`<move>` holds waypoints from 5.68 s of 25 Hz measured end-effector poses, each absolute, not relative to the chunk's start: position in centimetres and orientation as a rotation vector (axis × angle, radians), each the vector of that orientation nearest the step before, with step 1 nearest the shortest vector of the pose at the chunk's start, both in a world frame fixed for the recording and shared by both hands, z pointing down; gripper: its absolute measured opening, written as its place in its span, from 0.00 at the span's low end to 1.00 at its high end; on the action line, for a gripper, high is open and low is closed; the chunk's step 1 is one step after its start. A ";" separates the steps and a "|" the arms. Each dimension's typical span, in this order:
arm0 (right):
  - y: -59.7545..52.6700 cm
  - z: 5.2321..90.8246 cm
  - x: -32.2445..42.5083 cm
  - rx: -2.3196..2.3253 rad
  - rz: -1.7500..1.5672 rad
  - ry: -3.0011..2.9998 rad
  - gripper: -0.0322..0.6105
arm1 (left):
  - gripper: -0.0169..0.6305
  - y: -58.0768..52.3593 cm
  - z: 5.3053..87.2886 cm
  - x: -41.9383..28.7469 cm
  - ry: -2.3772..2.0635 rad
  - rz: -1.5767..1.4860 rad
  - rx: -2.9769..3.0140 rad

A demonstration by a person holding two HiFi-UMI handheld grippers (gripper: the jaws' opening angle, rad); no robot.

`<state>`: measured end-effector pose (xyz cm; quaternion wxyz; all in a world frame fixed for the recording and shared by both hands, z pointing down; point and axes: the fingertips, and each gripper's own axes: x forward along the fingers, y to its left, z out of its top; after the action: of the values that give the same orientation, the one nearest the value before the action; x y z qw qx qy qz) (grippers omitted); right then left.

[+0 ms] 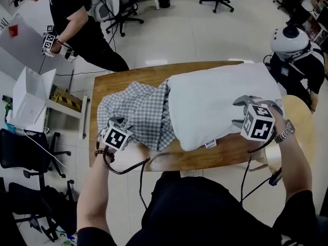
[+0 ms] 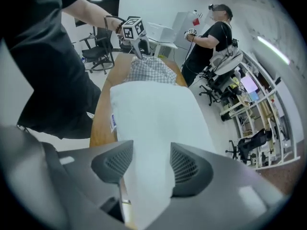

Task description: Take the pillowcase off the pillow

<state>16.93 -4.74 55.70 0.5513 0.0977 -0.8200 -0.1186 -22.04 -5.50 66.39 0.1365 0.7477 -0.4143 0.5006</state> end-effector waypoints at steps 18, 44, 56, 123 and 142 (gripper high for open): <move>-17.6 56.9 5.9 0.268 -0.264 -2.002 0.54 | 0.41 -17.5 71.2 -19.5 -1.028 1.519 2.153; -24.9 60.8 7.3 0.452 -0.115 -1.904 0.08 | 0.05 -23.4 75.3 -27.0 -1.047 1.560 1.991; -24.3 60.3 10.7 0.502 -0.165 -1.887 0.08 | 0.05 -20.1 74.4 -35.2 -1.189 1.571 1.794; 31.2 39.5 2.6 1.234 -0.557 -2.824 0.05 | 0.03 30.0 40.7 -3.7 -1.572 0.171 3.055; 39.9 38.9 1.1 1.226 -0.537 -2.847 0.05 | 0.03 37.9 39.6 -4.1 -1.650 0.080 3.067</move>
<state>1.07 39.89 38.91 -0.0023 0.3898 -0.9050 -0.1706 -4.06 37.93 39.60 -0.1703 0.8675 -0.4668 0.0228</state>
